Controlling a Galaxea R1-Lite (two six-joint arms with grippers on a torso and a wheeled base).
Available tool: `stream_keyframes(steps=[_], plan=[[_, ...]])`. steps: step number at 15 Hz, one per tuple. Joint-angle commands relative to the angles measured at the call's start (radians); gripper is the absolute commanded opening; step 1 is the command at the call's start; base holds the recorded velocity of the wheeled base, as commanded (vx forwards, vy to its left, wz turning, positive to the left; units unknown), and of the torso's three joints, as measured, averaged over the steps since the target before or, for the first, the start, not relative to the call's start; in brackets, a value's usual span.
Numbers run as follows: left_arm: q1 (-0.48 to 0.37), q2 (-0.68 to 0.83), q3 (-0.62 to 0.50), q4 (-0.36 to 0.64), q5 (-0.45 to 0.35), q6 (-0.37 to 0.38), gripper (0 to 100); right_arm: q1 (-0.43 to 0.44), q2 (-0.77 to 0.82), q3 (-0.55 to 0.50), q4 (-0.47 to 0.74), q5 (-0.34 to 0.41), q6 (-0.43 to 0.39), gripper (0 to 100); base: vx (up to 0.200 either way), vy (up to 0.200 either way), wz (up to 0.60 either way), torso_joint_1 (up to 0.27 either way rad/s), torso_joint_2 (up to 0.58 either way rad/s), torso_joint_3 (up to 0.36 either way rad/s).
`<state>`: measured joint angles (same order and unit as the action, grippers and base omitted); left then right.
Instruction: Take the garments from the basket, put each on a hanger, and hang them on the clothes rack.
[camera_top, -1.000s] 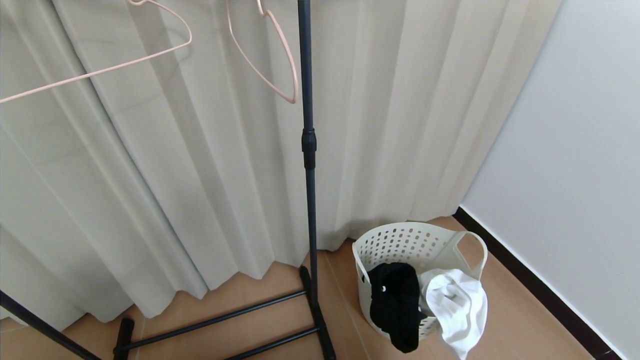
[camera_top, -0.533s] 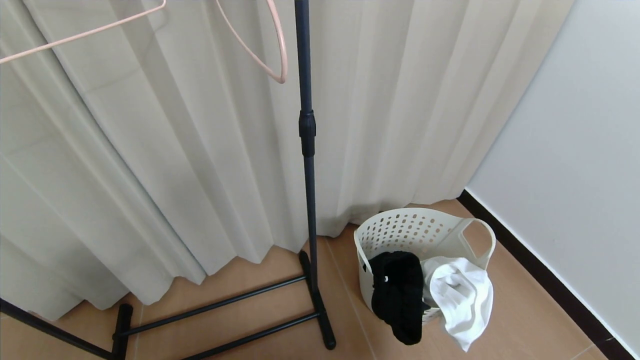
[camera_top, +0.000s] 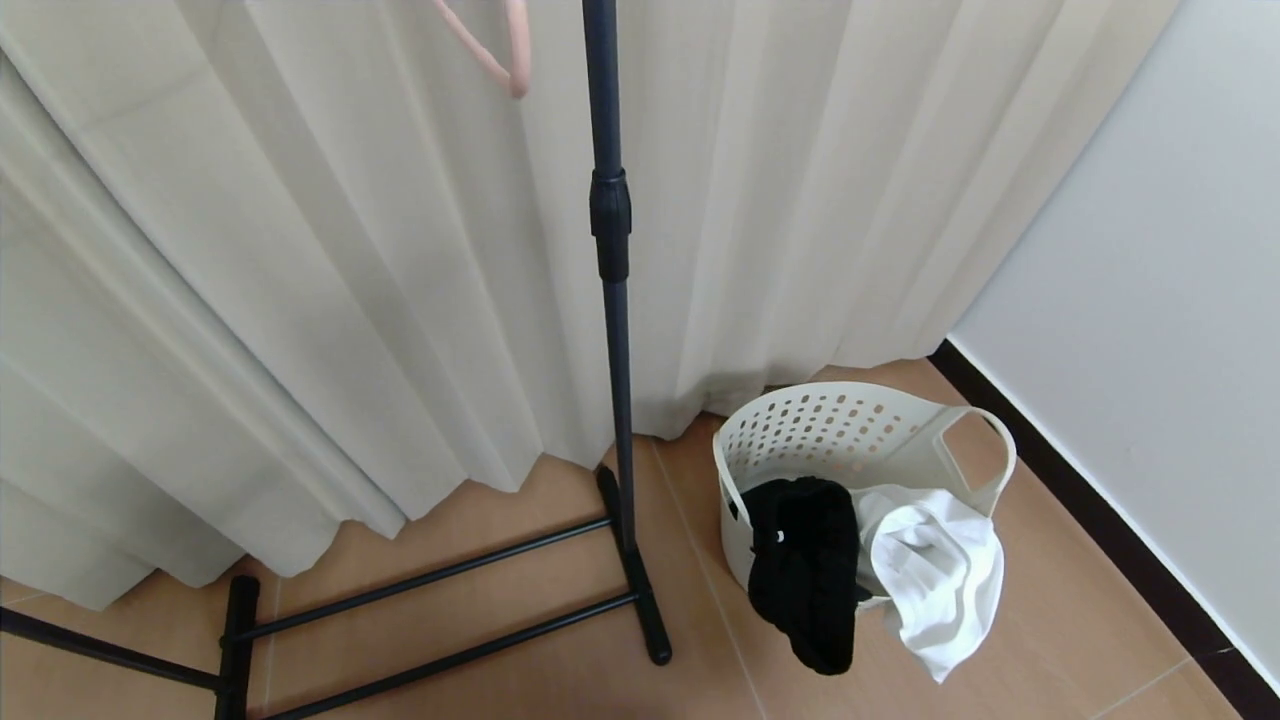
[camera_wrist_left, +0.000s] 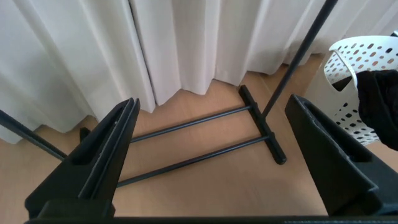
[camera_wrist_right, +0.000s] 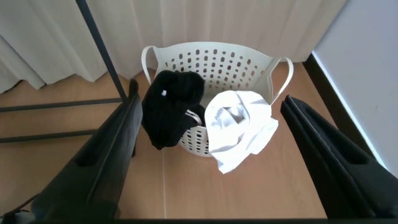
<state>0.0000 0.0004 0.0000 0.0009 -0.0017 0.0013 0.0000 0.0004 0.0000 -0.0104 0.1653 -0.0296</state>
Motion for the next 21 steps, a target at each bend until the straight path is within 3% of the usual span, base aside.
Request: stream_keyframes(steps=[1,15,21], plan=[[0.000,0.000,0.000,-0.001,0.000,0.000,100,0.000,0.000,0.000,0.000,0.000,0.000,100,0.000,0.000,0.00,0.012,0.00,-0.198],[0.000,0.000,0.000,-0.001,0.000,0.000,100,0.000,0.012,0.000,0.015,0.000,-0.012,100,0.000,0.000,0.00,0.003,0.00,-0.201],[0.000,0.000,0.000,-0.001,0.000,0.000,100,0.072,0.452,-0.055,-0.049,0.026,-0.013,100,0.000,0.000,0.00,0.003,0.00,-0.066]])
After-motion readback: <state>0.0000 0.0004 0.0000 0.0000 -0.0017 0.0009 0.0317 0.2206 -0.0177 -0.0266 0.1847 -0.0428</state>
